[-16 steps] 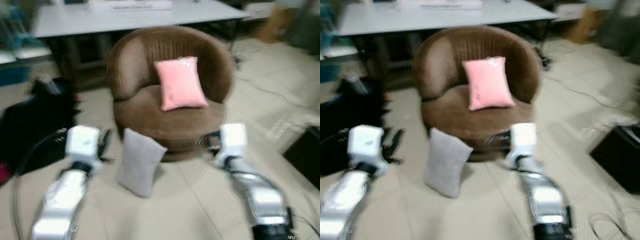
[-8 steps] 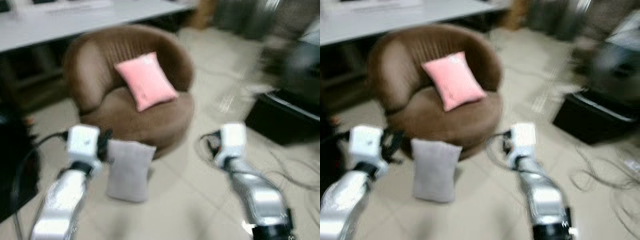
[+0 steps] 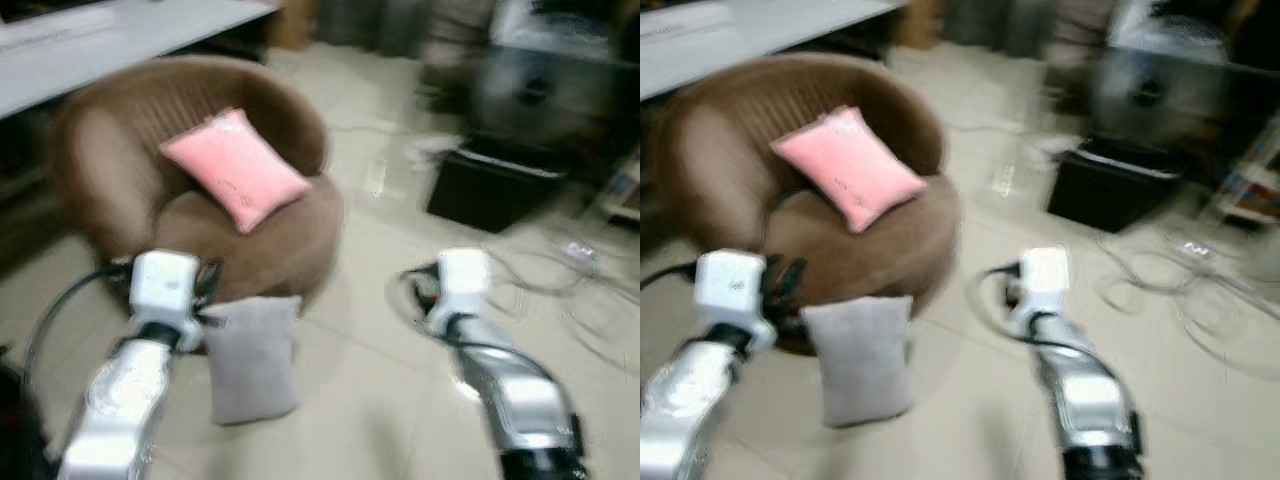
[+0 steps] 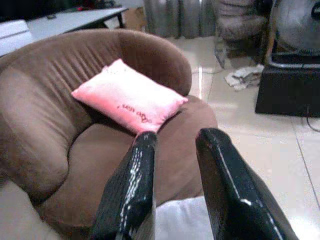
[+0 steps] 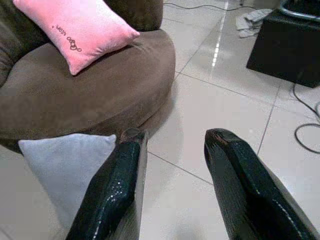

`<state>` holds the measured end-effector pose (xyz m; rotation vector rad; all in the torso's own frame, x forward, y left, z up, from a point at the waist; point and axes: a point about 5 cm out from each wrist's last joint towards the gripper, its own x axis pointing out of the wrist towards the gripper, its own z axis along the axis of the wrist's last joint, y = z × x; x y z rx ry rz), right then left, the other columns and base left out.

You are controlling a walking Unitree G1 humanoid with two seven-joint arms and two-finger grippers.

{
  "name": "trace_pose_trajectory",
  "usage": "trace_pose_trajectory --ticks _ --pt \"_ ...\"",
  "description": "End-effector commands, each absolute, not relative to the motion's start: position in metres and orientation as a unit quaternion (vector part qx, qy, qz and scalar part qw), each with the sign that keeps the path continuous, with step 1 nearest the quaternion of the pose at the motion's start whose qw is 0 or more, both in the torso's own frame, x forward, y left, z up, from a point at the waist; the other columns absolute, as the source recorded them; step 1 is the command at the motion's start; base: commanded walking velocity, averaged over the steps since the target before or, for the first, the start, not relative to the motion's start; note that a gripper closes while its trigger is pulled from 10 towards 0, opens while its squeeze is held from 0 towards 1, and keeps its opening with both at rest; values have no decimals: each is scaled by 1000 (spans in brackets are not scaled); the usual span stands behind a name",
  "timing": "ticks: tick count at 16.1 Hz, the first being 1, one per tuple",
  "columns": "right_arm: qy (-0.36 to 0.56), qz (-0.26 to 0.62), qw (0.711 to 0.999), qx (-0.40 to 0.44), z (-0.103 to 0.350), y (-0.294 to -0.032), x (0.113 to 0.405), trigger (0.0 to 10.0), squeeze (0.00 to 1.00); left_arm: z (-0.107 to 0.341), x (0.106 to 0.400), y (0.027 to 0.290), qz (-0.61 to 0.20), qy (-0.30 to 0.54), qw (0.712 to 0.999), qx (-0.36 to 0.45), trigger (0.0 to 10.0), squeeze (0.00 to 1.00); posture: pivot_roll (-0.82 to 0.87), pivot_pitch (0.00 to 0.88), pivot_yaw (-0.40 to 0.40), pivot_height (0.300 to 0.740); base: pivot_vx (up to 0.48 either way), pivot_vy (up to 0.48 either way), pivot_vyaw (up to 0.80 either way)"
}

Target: Move the pillow to the sofa from floor

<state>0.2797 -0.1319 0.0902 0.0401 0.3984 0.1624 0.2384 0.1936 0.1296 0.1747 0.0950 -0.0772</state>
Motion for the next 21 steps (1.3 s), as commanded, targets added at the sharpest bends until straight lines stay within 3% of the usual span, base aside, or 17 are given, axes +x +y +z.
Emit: trace_pose_trajectory --ticks 1,16,21 --pt "186 63 980 15 96 -143 283 10000 0 133 240 186 -50 40 994 87 10000 0 109 0 -8 740 0 480 -800" --pt "187 67 980 11 96 -143 284 10000 0 132 240 185 -49 41 994 86 10000 0 109 0 -11 740 0 480 -798" --pt "186 79 979 4 95 -140 284 10000 0 132 239 185 -49 42 994 86 10000 0 112 0 -14 740 0 480 -245"
